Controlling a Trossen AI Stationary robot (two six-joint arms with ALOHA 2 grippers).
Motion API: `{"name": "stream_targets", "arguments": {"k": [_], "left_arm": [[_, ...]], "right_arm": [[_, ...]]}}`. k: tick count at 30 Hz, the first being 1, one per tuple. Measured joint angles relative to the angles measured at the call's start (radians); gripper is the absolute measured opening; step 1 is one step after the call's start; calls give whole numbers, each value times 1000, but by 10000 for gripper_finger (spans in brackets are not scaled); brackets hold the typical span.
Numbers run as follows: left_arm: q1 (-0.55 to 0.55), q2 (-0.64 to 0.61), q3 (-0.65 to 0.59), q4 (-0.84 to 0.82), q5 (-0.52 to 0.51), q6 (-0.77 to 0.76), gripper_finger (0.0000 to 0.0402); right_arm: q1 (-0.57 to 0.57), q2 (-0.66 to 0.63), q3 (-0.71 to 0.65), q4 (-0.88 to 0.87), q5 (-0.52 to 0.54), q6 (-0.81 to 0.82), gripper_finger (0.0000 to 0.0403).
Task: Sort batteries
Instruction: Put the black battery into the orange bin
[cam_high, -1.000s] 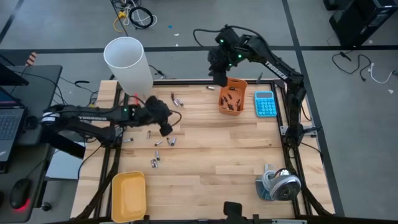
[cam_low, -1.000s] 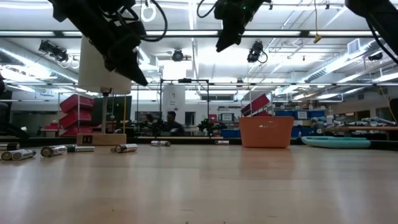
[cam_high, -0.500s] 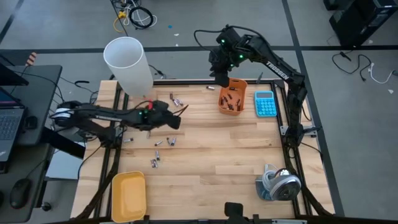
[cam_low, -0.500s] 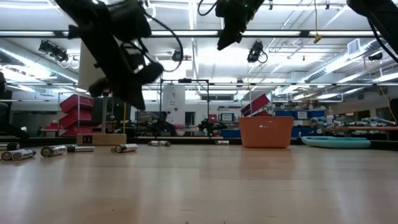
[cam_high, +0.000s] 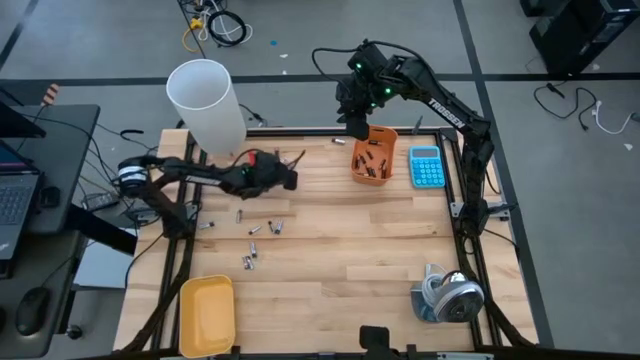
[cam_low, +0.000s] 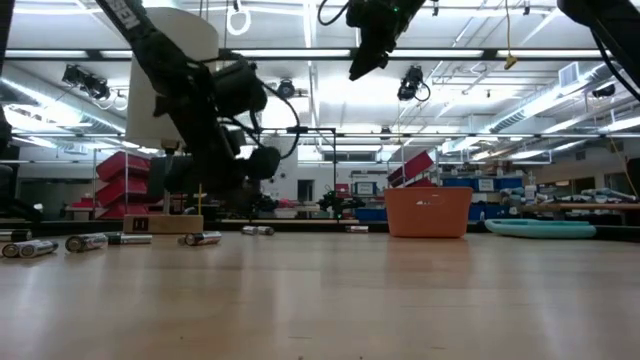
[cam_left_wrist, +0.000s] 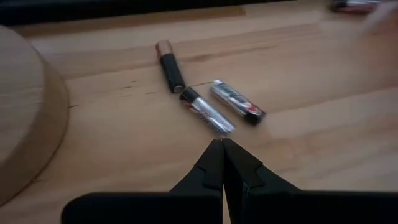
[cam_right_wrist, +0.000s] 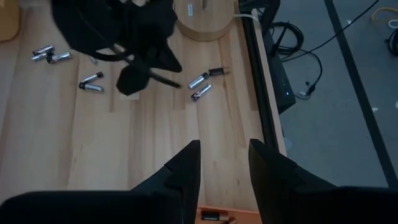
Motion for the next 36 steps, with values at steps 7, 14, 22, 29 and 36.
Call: {"name": "stream_targets", "arguments": {"k": [7, 14, 22, 29, 36], "left_arm": [[60, 33, -1, 99, -11, 82, 1], [116, 33, -1, 97, -78, 116, 2], [170, 33, -1, 103, -51, 137, 5], [216, 33, -1, 132, 46, 137, 25], [244, 32, -1, 149, 77, 137, 40]], "right_arm": [[0, 0, 0, 0, -1, 1, 119], [0, 0, 0, 0, -1, 2, 119], [0, 0, 0, 0, -1, -1, 119], [-4, 0, 0, -2, -1, -2, 119], [-16, 0, 0, -5, -2, -1, 119]]}}
